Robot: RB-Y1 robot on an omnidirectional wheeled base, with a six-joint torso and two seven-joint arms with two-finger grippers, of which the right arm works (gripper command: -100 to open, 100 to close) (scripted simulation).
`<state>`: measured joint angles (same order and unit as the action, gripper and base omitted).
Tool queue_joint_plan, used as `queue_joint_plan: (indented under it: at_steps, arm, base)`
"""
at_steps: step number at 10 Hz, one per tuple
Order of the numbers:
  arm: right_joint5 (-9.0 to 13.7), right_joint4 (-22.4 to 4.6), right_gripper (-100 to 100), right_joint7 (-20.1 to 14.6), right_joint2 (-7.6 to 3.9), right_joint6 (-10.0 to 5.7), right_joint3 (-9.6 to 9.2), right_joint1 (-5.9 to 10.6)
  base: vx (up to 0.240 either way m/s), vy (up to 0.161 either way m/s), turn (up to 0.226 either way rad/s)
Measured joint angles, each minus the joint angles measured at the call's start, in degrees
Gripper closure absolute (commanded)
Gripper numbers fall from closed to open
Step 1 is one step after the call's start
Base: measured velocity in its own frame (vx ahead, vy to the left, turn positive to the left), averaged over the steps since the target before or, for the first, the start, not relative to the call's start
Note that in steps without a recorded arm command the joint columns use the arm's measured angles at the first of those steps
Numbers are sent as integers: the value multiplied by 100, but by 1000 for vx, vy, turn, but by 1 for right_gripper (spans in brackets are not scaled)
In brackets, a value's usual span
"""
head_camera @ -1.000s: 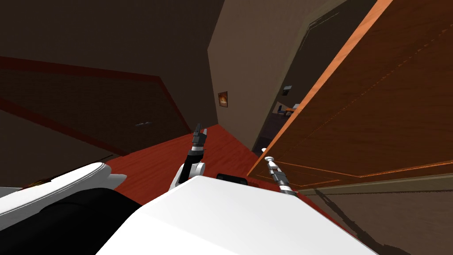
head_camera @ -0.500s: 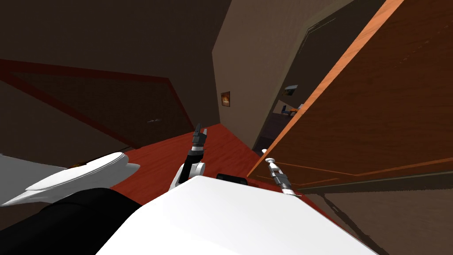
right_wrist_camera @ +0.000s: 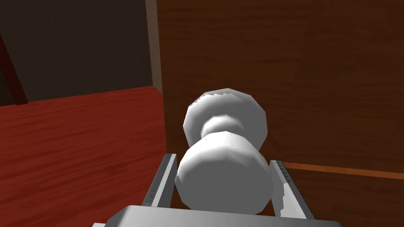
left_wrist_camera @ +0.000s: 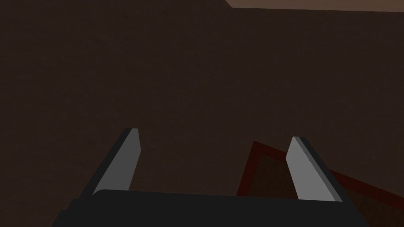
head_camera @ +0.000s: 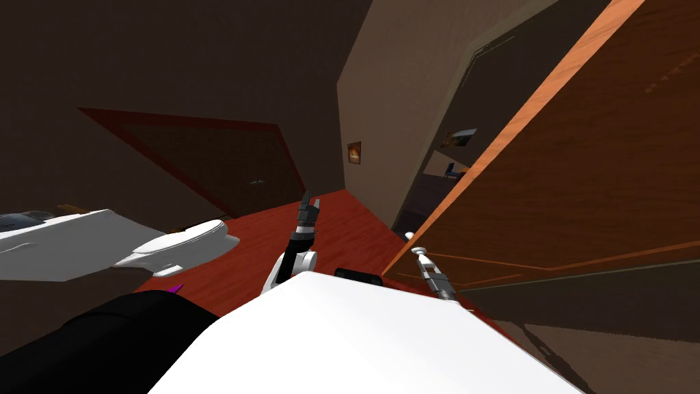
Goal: Pull the door open
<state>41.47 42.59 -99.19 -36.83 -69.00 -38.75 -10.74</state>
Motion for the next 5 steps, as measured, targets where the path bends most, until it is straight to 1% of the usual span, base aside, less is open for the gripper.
queue_joint_plan:
  at_steps: [1, 2, 3, 5]
  arm:
    - [-4, 49, 100, -23, -55, -34, -35, -60]
    - [-12, 55, 100, -24, -53, -29, -54, -80]
    - [-15, 23, 100, -42, -58, -50, -70, -81]
    - [-23, -33, 100, -88, -77, -126, -101, -60]
  base:
    - [-86, -31, 20]
    - [-136, -40, 129]
    - [-196, -62, 148]
    - [-221, -72, 182]
